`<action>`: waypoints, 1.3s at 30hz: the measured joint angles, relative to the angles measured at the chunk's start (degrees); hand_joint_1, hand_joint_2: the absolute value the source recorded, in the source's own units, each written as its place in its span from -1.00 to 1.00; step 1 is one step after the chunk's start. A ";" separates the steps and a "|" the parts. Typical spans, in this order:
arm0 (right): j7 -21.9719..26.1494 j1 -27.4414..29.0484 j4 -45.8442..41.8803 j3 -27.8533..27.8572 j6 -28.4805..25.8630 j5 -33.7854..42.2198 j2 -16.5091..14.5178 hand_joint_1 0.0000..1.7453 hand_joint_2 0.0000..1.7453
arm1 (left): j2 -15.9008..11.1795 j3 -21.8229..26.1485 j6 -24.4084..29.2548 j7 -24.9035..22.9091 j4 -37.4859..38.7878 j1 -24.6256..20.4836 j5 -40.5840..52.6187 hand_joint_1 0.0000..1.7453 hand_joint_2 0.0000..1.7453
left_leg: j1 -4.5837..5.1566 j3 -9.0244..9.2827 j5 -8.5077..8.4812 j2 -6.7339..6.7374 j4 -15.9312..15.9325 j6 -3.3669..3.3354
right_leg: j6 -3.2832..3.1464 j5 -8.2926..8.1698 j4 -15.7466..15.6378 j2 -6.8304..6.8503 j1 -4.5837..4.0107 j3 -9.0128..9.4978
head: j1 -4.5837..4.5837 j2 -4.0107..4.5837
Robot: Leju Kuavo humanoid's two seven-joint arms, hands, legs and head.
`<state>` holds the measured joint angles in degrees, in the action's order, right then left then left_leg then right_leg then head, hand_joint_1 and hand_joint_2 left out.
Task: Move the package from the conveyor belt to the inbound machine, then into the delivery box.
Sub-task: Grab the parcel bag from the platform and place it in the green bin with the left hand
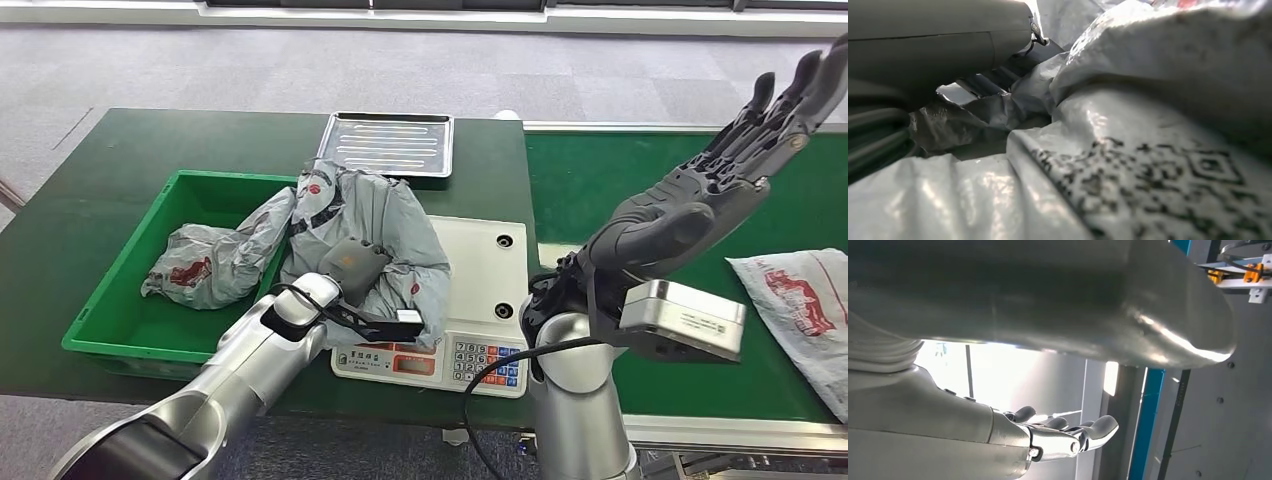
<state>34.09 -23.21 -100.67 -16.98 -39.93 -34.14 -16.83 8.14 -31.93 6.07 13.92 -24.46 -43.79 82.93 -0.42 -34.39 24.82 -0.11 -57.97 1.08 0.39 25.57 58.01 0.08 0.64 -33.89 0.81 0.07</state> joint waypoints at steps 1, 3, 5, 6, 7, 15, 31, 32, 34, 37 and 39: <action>-0.04 0.00 0.00 0.00 0.00 -0.02 0.00 -1.00 -1.00 | -0.04 -0.04 0.25 0.03 0.03 -0.04 -0.14 1.00 1.00 | 0.00 0.00 0.01 0.00 0.00 0.01 | -0.01 0.01 0.00 0.00 0.00 -0.01 | 0.00 0.00; -0.16 0.00 0.00 0.00 0.00 -0.22 0.00 -1.00 -1.00 | -0.14 -0.07 1.50 0.06 0.04 -0.08 -0.61 1.00 1.00 | 0.00 -0.01 0.03 0.00 0.00 0.02 | -0.02 0.02 0.00 -0.01 0.00 -0.03 | 0.00 0.00; -0.24 0.08 -0.01 0.00 0.00 -0.71 0.00 -1.00 -1.00 | -0.28 -0.08 4.83 -0.50 -0.17 -0.02 -1.17 1.00 1.00 | 0.00 -0.03 0.03 0.02 0.00 0.04 | -0.02 0.02 0.00 -0.04 0.00 -0.09 | 0.00 0.00; -0.25 0.20 -0.03 0.00 0.00 -0.99 0.00 -1.00 -1.00 | -0.43 -0.08 7.59 -1.29 -0.48 0.08 -1.42 1.00 1.00 | 0.00 -0.06 0.03 0.03 0.00 0.04 | -0.02 0.02 0.00 -0.05 -0.01 -0.15 | 0.00 0.00; -0.22 0.46 -0.13 0.01 0.00 -1.31 0.00 -1.00 -1.00 | -0.65 -0.04 11.44 -2.59 -1.13 0.21 -1.67 1.00 1.00 | -0.01 -0.12 0.00 0.04 0.00 0.05 | -0.02 0.01 0.00 -0.06 -0.01 -0.22 | 0.00 0.00; 2.41 3.55 -1.86 1.45 -0.04 -3.47 -0.86 -1.00 -1.00 | -3.59 14.97 34.29 -6.84 -27.98 2.06 -8.29 1.00 1.00 | -0.03 -0.51 -0.09 0.24 0.00 0.14 | -0.05 -0.11 0.05 -0.33 -0.02 -0.70 | 0.00 0.00; 2.76 3.74 -2.27 2.19 -0.03 -3.76 -1.10 -1.00 -1.00 | -4.68 30.52 34.41 -4.74 -48.25 4.56 -9.23 1.00 1.00 | -0.08 -0.59 -0.07 0.10 0.00 0.17 | -0.10 -0.05 0.05 -0.19 -0.06 -0.69 | 0.00 0.00; 2.76 3.74 -2.27 2.23 -0.02 -3.76 -1.11 -1.00 -1.00 | -4.71 30.58 34.41 -4.74 -48.46 4.60 -9.23 1.00 1.00 | -0.08 -0.59 -0.07 0.10 0.00 0.17 | -0.10 -0.05 0.05 -0.19 -0.06 -0.69 | 0.00 0.00; 2.76 3.76 -2.27 2.30 -0.02 -3.76 -1.11 -1.00 -1.00 | -4.76 30.66 34.41 -4.74 -48.78 4.67 -9.23 1.00 1.00 | -0.08 -0.59 -0.07 0.10 0.00 0.17 | -0.10 -0.05 0.05 -0.19 -0.07 -0.69 | 0.00 0.00; 2.76 3.77 -2.27 2.37 -0.02 -3.76 -1.10 -1.00 -1.00 | -4.81 30.83 34.40 -4.74 -49.06 4.72 -9.23 1.00 1.00 | -0.09 -0.59 -0.07 0.11 0.00 0.17 | -0.10 -0.05 0.05 -0.19 -0.07 -0.70 | 0.00 0.00; 2.76 3.78 -2.27 2.40 -0.02 -3.76 -1.11 -1.00 -1.00 | -4.83 30.90 34.40 -4.74 -49.13 4.73 -9.23 1.00 1.00 | -0.09 -0.59 -0.06 0.11 0.00 0.17 | -0.10 -0.05 0.05 -0.19 -0.07 -0.70 | 0.00 0.00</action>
<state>36.85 -19.43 -102.95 -14.58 -39.95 -37.90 -17.94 3.31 -1.03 40.47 9.18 -73.59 -39.06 73.70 -0.51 -34.98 24.75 0.00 -57.97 1.25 0.28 25.53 58.05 -0.11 0.57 -34.59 0.81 0.07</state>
